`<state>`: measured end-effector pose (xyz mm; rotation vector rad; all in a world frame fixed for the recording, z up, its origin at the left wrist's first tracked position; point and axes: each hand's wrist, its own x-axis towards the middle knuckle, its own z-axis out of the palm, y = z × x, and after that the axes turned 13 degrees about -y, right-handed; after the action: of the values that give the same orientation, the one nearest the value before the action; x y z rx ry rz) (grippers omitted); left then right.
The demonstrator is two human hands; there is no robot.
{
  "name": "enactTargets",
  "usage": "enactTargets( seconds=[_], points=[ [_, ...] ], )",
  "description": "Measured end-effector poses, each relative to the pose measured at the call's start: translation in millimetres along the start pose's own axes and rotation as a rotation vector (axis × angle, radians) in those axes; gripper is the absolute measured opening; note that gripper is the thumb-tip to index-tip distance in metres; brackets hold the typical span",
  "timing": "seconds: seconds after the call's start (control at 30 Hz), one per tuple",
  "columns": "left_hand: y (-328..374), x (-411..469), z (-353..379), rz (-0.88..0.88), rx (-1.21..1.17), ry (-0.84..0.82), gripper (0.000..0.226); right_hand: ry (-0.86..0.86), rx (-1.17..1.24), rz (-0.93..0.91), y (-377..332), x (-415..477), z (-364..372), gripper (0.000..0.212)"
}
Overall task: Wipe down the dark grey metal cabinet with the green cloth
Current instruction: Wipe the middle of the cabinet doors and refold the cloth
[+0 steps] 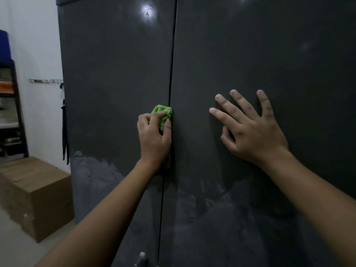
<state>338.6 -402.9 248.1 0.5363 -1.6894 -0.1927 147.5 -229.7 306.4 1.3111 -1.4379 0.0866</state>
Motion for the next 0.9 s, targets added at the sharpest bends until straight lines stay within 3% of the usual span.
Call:
enactTargets(
  seconds=[0.17, 0.47, 0.53, 0.7, 0.8, 0.9],
  points=[
    [2, -45, 22, 0.150, 0.046, -0.026, 0.028, -0.030, -0.001, 0.004, -3, -2, -1, 0.055],
    [-33, -139, 28, 0.720, 0.315, -0.498, 0.036, -0.049, -0.005, -0.002, -1, -3, 0, 0.057],
    [-38, -130, 23, 0.662, 0.333, -0.485, 0.035, -0.036, -0.004, -0.004, -2, -3, 1, 0.056],
    [0, -80, 33, 0.040, 0.017, -0.020, 0.031, -0.029, 0.001, -0.004, -2, -3, 2, 0.055],
    [18, -79, 46, 0.022, 0.028, 0.026, 0.031, -0.023, 0.003, -0.002, -2, -2, 2, 0.055],
    [28, -102, 59, 0.165, 0.061, -0.072, 0.033, -0.024, 0.006, -0.001, -2, -1, 3, 0.056]
  ],
)
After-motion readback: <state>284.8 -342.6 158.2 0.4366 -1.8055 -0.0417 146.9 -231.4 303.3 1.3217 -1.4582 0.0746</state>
